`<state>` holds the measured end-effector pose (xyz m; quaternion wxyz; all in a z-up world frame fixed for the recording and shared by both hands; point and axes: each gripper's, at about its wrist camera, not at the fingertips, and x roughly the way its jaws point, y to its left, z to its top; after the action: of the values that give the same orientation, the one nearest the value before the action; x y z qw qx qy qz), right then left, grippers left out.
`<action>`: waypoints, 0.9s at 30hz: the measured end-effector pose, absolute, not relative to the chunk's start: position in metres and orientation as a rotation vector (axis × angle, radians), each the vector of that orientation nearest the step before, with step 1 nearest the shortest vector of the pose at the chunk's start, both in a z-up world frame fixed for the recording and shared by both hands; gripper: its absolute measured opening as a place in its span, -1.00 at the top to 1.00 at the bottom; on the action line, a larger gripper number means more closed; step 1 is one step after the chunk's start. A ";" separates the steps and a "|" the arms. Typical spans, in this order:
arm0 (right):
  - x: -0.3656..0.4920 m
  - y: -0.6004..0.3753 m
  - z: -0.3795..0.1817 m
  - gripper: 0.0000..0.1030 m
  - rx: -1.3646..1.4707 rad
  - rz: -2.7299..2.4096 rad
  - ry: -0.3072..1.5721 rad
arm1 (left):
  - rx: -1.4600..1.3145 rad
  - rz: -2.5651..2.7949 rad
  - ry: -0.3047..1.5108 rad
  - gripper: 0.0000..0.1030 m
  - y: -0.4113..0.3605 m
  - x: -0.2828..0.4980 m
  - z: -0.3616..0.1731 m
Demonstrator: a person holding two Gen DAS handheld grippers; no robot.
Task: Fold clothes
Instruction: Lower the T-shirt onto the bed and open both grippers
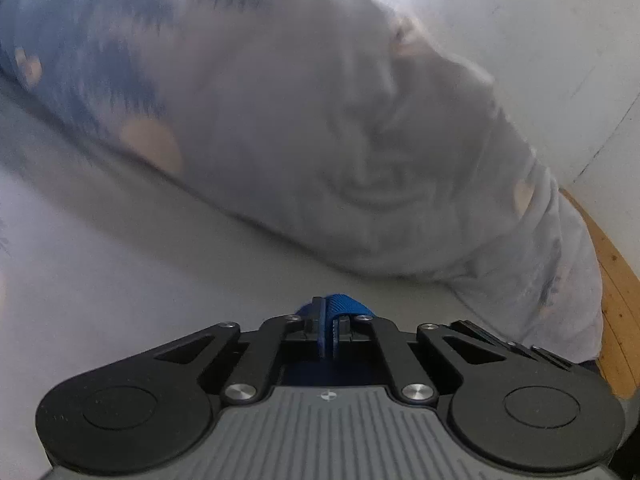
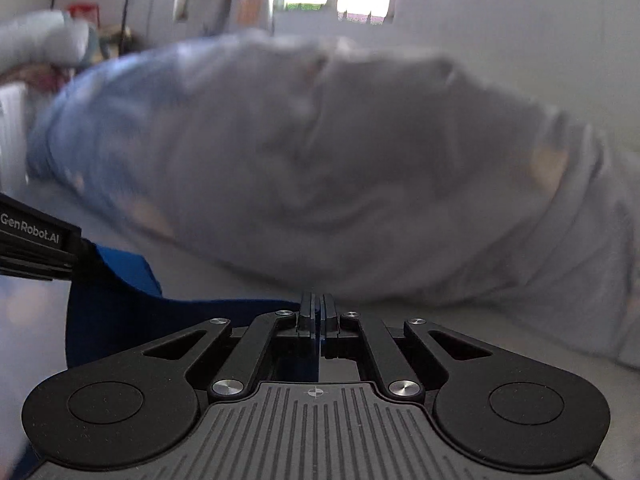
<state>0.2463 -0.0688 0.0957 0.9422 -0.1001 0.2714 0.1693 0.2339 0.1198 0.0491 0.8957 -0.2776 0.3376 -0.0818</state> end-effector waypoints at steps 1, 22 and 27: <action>0.250 -0.069 0.087 0.88 -0.197 0.335 0.580 | -0.586 -0.185 0.721 0.52 0.121 0.235 0.041; -0.052 -0.291 0.103 -0.80 0.474 0.031 0.492 | -0.503 -0.352 0.669 -1.00 0.175 -0.052 0.114; -0.139 -0.298 0.102 -0.80 0.510 0.039 0.565 | -0.614 -0.322 0.681 -1.00 0.186 -0.139 0.127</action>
<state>-0.1388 -0.2984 0.1024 0.9283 0.2487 0.2758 0.0191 -0.1385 0.1859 0.1274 0.8842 -0.2949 0.3274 -0.1549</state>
